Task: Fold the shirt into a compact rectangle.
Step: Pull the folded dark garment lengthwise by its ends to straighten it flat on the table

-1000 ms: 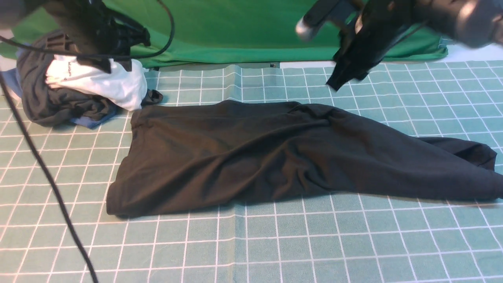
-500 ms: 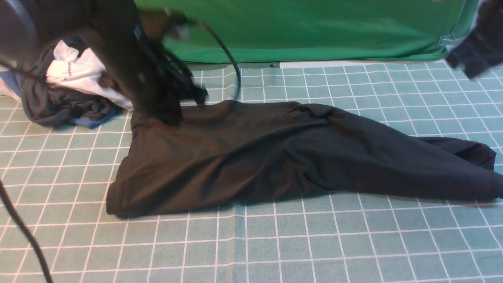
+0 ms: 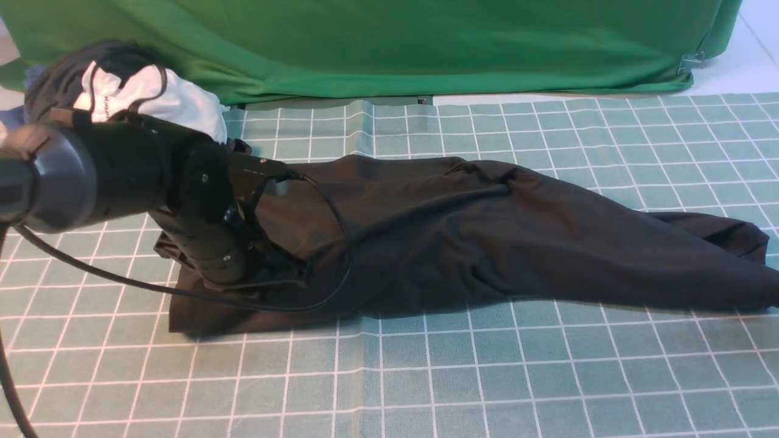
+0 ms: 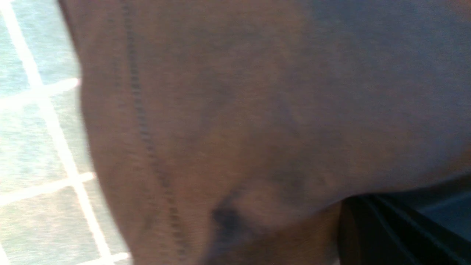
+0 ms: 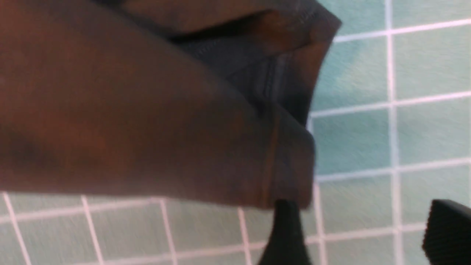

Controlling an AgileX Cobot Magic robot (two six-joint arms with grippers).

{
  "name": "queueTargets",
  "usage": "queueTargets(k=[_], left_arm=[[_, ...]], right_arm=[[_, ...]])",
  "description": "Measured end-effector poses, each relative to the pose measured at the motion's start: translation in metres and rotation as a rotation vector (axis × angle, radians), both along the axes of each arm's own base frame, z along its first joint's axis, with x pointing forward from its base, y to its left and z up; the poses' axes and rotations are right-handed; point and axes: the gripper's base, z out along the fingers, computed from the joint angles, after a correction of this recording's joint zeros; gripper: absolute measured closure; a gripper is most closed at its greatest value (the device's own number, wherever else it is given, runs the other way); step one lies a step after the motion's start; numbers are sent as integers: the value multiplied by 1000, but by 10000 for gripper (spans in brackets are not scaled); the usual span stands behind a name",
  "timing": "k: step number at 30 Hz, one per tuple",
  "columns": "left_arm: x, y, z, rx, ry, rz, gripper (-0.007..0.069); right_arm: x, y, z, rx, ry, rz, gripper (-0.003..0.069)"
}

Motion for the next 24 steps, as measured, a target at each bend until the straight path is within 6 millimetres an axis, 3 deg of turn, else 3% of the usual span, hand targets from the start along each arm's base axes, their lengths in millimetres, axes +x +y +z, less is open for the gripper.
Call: queueTargets(k=[9, 12, 13, 15, 18, 24], left_arm=[[4, 7, -19, 52, 55, 43, 613], [4, 7, -20, 51, 56, 46, 613], [4, 7, -20, 51, 54, 44, 613], [5, 7, -20, 52, 52, 43, 613], [5, 7, -20, 52, 52, 43, 613], [5, 7, -20, 44, 50, 44, 613]], right_arm=[[19, 4, -46, 90, 44, -27, 191], [22, 6, -52, 114, 39, -3, 277], [23, 7, -52, 118, 30, 14, 413], [26, 6, -47, 114, 12, 47, 564], [32, 4, -34, 86, -27, 74, 624], [36, -7, -3, -51, -71, 128, 629]])
